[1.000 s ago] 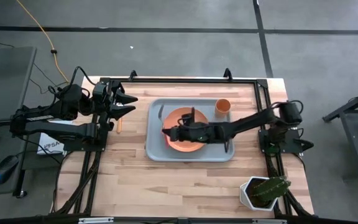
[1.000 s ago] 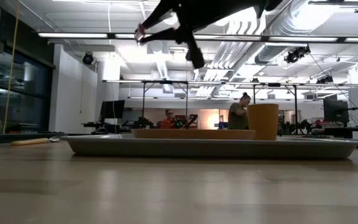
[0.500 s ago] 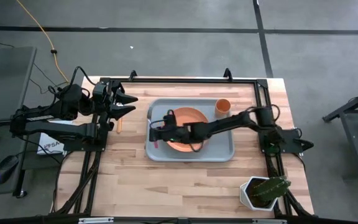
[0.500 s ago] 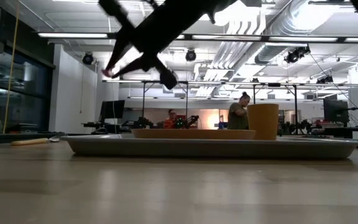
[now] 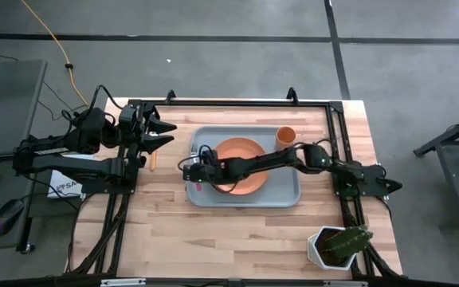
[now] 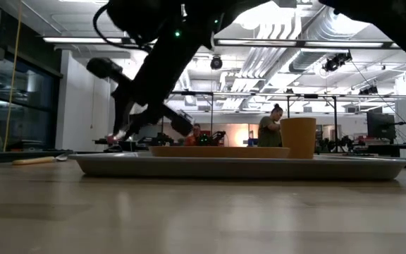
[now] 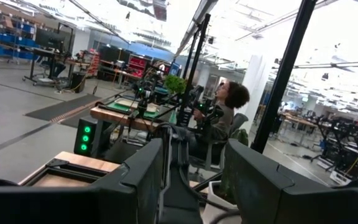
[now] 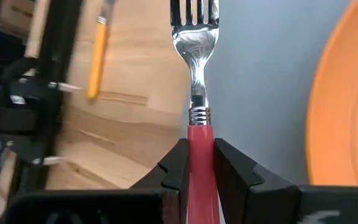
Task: Pick and place plate/cup/fork/spoon on tray
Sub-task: Put the pink fork on the gray tray to the left of the orange plate
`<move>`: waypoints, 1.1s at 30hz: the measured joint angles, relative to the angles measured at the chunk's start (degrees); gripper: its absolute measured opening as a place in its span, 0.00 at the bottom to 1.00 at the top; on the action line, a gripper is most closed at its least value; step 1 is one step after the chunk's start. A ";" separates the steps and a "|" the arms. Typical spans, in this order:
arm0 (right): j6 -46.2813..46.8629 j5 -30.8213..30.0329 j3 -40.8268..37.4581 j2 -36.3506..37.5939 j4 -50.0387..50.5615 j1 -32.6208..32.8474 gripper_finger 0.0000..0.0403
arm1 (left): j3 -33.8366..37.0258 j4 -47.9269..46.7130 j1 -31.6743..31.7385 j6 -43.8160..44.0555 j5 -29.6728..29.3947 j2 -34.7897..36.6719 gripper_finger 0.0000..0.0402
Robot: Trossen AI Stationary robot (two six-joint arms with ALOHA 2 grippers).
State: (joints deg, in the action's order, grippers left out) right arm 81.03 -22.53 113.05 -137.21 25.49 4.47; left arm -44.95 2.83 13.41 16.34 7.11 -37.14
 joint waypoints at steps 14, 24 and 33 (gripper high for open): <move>3.15 -1.39 0.03 -0.89 8.27 -0.79 0.12 | 0.00 0.02 0.00 0.00 -0.01 0.00 0.40; 5.64 -1.22 0.01 -0.87 13.37 -0.85 0.12 | 0.00 0.02 0.00 0.00 -0.02 0.00 0.40; 6.16 -2.37 0.01 -0.85 13.32 -0.85 0.12 | 0.00 0.02 0.00 0.00 -0.02 0.00 0.40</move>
State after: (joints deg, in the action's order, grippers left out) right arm 87.20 -24.90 113.06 -138.06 38.81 3.62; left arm -44.95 2.85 13.41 16.34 7.09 -37.15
